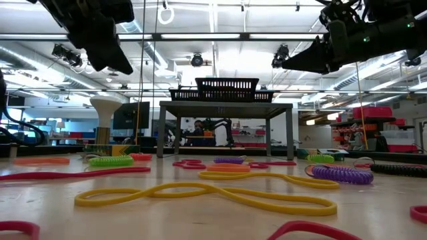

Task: Pick & Place Office Desk Supplies
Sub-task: Put the green spring keychain into the top right black basket on the shelf

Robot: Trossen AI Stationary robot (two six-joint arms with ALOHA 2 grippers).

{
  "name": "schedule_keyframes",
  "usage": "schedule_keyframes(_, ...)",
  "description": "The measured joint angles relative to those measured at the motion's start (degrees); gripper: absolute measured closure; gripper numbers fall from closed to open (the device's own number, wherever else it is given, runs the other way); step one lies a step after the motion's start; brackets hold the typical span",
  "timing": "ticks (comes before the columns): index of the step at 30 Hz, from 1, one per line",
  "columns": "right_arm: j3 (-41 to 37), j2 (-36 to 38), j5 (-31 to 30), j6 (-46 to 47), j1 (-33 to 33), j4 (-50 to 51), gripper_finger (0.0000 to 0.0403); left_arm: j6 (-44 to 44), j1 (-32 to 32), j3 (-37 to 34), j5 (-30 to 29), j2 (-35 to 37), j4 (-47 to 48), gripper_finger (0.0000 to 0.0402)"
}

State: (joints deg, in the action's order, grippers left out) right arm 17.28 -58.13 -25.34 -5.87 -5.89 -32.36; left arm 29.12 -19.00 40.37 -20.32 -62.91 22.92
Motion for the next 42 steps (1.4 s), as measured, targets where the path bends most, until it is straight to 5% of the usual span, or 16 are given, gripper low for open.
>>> schedule_keyframes(6,0.0,0.0,0.0,0.0,0.0,0.0,0.0394,7.3,-1.3,2.9,1.9,-9.1,0.2,0.0383)
schedule_keyframes(12,0.0,0.0,0.0,0.0,0.0,0.0,0.0394,16.0,-1.6,7.3,7.0,-16.0,5.7,0.0324)
schedule_keyframes(24,0.0,0.0,0.0,0.0,0.0,0.0,0.0394,25.6,-2.7,8.5,3.6,-27.7,7.3,0.0228)
schedule_keyframes(42,0.0,0.0,0.0,0.0,0.0,0.0,0.0394,10.3,9.2,8.5,9.3,-29.4,11.2,0.025)
